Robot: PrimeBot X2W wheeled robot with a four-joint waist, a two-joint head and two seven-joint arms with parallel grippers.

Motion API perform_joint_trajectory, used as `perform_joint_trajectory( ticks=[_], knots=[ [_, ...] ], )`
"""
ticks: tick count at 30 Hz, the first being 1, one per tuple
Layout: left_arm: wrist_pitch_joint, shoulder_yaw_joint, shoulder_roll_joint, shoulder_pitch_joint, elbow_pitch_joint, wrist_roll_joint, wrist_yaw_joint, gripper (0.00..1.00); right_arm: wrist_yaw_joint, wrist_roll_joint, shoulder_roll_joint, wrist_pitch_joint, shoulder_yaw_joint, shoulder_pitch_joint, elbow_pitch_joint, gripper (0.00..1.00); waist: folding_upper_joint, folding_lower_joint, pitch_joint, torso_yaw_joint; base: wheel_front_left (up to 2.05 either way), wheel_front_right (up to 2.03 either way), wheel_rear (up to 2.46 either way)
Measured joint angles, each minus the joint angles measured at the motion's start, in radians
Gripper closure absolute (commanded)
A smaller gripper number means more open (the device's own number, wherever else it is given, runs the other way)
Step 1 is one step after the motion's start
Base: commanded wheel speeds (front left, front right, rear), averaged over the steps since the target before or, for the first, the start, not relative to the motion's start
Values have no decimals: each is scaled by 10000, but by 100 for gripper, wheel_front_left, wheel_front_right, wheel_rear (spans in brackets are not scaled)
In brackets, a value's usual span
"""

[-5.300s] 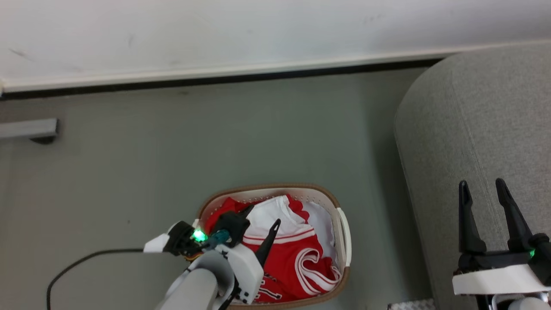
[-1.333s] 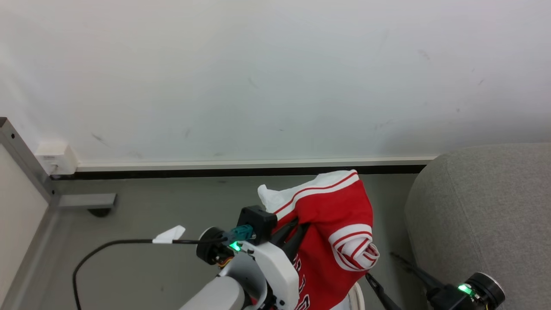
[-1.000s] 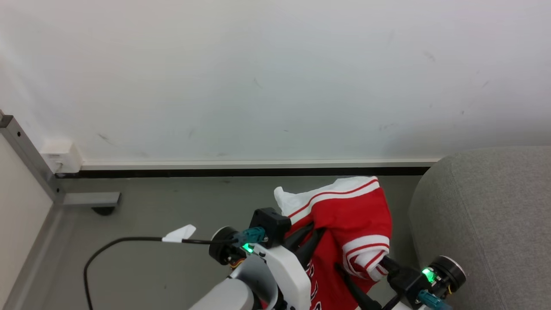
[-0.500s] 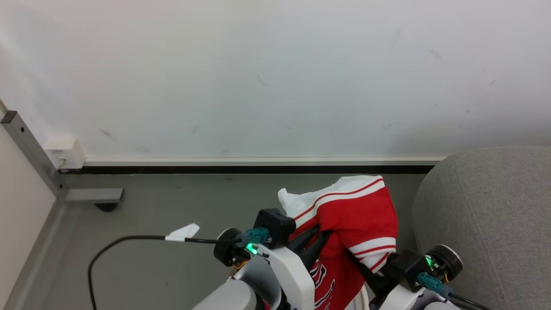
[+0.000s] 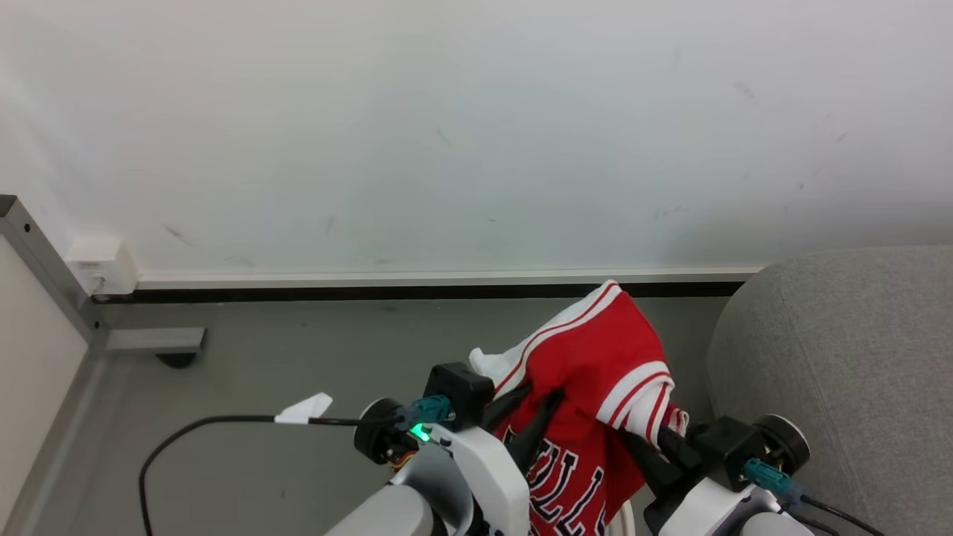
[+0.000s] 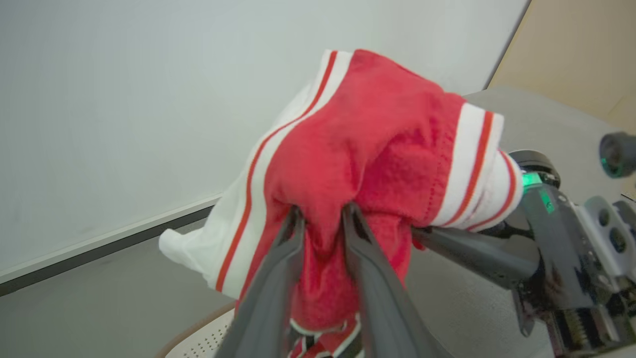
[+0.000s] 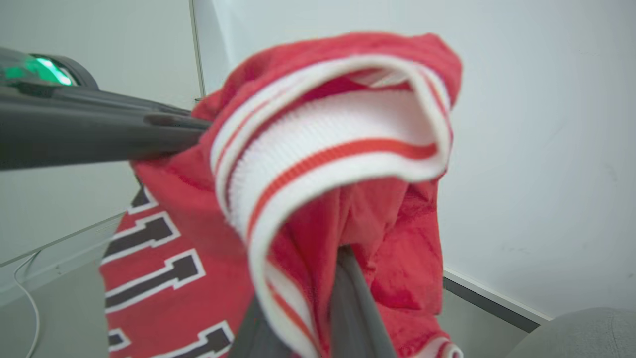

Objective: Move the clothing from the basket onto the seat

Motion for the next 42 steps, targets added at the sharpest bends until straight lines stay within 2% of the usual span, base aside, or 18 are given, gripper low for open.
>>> perform_joint_trajectory(
  ticks=[1,2,3,18,26,34,42],
  knots=[
    [-25,-6,12,0,42,17,29,47,0,50,-12,0,-27,0,-38,100,0,0,5,24,0,0,0],
    [-63,-12,15,1,77,31,40,19,0,98,-27,0,-67,-1,-69,100,0,0,11,56,0,0,0],
    [-88,-10,21,4,117,35,48,0,0,123,-44,0,-100,-2,-109,100,0,0,17,95,0,0,0],
    [-541,-58,194,243,364,134,270,0,0,238,-63,4,-543,0,-320,100,0,0,-30,736,0,0,0],
    [-708,-107,311,457,299,134,360,0,0,357,-230,4,-918,10,-370,100,0,0,-64,789,0,0,0],
    [-750,-125,322,498,130,123,391,0,0,430,-508,4,-1436,7,-458,100,0,-1,-31,294,0,0,0],
    [-832,-196,217,503,33,63,387,0,2,430,-1103,6,-2194,5,-662,100,0,-1,9,-646,0,0,0]
  ],
)
